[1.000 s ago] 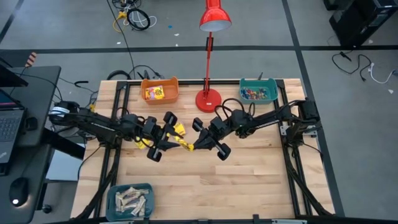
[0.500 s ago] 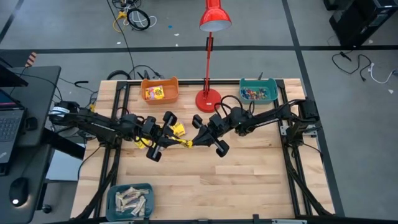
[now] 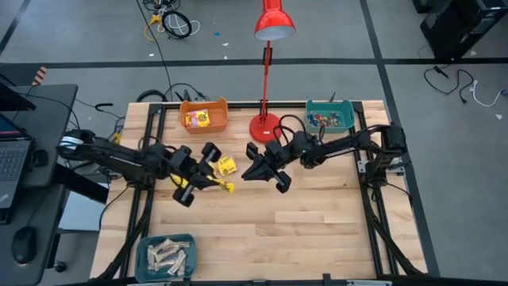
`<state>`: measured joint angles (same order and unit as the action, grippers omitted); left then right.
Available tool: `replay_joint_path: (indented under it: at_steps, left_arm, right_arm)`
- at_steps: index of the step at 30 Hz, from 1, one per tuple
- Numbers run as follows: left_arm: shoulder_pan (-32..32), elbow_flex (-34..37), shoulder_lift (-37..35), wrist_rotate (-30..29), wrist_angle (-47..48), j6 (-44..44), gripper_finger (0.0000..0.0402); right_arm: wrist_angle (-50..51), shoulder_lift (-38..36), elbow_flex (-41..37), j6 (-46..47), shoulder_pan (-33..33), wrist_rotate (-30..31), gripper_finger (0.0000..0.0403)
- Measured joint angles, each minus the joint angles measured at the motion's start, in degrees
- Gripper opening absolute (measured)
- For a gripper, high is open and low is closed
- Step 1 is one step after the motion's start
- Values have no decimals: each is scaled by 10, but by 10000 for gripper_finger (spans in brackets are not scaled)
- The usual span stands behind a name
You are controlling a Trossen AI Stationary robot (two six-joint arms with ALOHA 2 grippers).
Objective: Sort candy
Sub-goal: Put the yellow candy into the orange bin
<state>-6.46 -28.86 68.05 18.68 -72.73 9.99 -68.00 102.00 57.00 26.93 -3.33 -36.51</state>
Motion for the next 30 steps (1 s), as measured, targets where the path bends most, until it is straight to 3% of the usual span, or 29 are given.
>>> replay_joint_path:
  at_steps: [3,5,11,16,22,26,30]
  left_arm:
    - [3,0,-44,-15,49,27,11]
    - [14,0,-88,-48,130,35,11]
    - [51,-39,-215,-223,473,22,10]
    - [100,-114,-261,-326,725,20,10]
    - [190,-186,-248,-354,900,2,10]
    - [265,-197,-234,-352,937,-8,10]
    - [341,-197,-204,-308,950,-19,10]
  right_arm:
    - [1,-1,-21,2,-2,-2,18]
    - [1,-5,-38,5,-6,-2,12]
    - [-1,-37,-91,-4,-14,18,1]
    - [5,-62,-116,-32,-14,43,0]
    - [110,-86,-117,-79,-8,113,0]
    - [145,-88,-117,-91,-2,148,0]
    - [166,-89,-117,-101,2,166,0]
